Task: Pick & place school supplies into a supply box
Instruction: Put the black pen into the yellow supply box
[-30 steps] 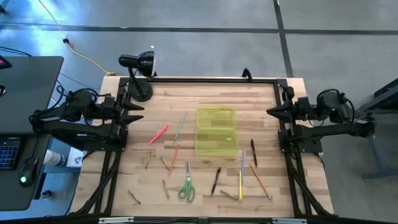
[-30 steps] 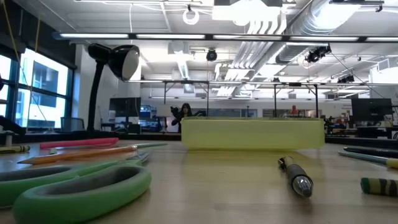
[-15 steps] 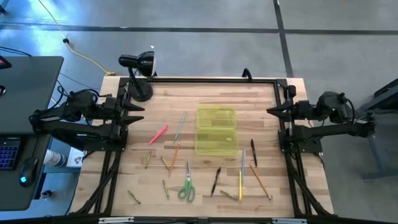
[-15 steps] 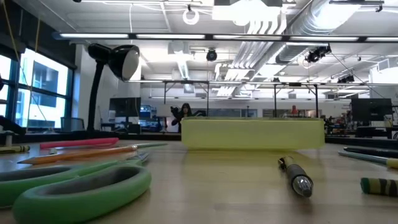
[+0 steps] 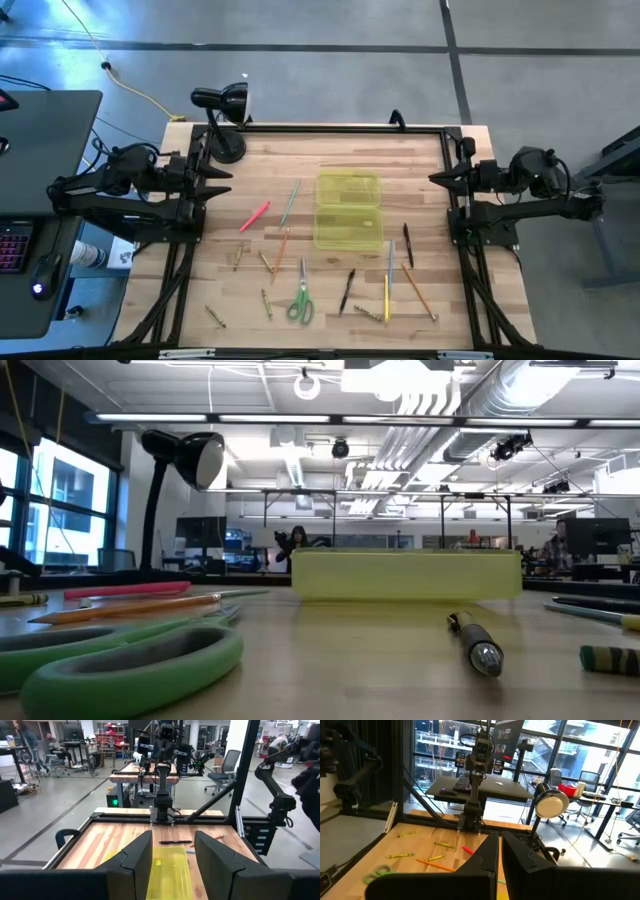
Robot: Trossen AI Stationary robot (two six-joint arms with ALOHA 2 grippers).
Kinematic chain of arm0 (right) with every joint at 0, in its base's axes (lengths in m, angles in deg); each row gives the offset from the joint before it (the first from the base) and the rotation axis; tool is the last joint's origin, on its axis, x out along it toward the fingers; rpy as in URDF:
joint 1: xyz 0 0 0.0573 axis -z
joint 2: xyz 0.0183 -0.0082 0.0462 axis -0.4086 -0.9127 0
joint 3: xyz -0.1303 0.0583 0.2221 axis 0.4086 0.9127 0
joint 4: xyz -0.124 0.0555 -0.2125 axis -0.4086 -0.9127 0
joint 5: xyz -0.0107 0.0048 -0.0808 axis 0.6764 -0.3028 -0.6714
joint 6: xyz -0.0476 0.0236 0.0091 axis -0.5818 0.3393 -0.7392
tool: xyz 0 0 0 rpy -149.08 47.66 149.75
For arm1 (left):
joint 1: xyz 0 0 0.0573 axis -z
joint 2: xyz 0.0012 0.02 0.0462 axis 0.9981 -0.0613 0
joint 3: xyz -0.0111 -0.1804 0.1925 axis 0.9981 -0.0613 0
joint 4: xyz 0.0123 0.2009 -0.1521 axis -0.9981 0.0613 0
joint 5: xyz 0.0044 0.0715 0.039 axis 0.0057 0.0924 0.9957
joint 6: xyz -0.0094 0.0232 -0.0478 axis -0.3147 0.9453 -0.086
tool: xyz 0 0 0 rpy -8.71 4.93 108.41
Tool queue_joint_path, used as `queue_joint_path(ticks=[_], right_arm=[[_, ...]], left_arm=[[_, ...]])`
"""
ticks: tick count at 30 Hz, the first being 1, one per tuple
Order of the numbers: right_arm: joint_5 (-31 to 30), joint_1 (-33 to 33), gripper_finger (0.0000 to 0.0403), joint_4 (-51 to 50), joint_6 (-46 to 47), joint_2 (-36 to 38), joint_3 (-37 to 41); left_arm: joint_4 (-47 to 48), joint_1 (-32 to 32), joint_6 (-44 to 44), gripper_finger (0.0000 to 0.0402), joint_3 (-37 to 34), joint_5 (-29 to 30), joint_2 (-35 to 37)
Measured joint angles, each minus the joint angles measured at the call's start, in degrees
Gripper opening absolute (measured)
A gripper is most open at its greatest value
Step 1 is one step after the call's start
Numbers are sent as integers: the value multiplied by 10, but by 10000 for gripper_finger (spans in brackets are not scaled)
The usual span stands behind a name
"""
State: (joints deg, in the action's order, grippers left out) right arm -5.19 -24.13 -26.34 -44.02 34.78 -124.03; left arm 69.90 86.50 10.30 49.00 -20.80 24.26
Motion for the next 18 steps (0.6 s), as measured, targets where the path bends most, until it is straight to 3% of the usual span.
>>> queue_joint_path(ticks=[8,18], right_arm=[[0,0,0,76,-5,-2,0],[13,0,0,68,10,-8,0]], left_arm=[[-18,0,0,179,0,-1,-6],[-49,0,0,179,0,-5,-17]])
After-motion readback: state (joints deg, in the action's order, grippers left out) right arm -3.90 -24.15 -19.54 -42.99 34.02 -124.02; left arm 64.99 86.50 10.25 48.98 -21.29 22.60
